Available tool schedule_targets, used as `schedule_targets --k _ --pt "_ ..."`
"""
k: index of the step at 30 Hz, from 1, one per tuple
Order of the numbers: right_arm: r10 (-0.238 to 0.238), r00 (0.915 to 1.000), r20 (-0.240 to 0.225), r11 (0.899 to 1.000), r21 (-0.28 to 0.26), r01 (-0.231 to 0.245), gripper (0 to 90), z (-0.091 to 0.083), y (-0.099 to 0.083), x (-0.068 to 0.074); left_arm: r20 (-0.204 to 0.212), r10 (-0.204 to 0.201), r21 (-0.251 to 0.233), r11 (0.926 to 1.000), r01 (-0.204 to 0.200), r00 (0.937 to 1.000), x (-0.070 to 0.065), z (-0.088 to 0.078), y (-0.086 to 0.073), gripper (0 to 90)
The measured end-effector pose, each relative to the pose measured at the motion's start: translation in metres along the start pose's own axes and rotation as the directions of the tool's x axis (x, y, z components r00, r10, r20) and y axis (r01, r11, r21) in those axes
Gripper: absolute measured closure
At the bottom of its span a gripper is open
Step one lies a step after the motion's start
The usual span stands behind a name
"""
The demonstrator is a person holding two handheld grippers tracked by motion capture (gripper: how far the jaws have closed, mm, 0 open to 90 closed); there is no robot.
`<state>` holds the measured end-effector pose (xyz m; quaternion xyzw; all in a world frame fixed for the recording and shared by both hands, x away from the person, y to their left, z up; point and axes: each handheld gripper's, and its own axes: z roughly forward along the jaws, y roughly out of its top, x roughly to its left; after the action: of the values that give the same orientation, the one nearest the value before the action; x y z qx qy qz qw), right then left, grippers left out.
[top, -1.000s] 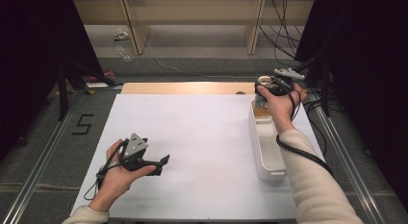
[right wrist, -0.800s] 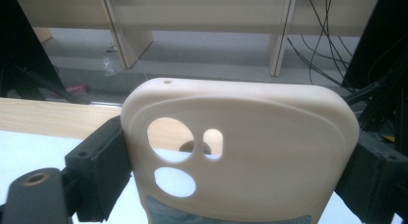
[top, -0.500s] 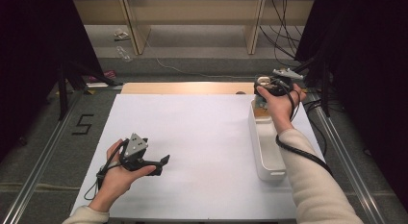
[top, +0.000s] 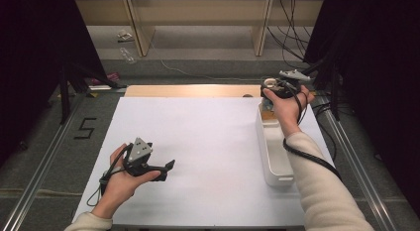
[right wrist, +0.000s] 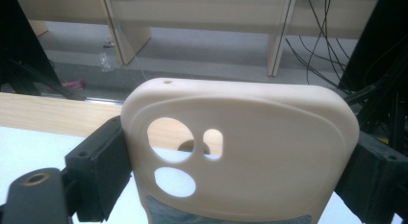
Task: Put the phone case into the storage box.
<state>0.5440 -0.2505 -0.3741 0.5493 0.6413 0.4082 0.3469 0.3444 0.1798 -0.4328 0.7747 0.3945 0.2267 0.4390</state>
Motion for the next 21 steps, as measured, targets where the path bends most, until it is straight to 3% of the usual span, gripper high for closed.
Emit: schedule_targets --k 21 --pt "-0.012 0.9999 0.008 1.000 0.025 0.012 12.3 0.0045 -0.0043 0.0026 0.002 -0.001 0.001 1.0000 0.001 1.0000 -0.0004 0.0003 -0.0002 3.7"
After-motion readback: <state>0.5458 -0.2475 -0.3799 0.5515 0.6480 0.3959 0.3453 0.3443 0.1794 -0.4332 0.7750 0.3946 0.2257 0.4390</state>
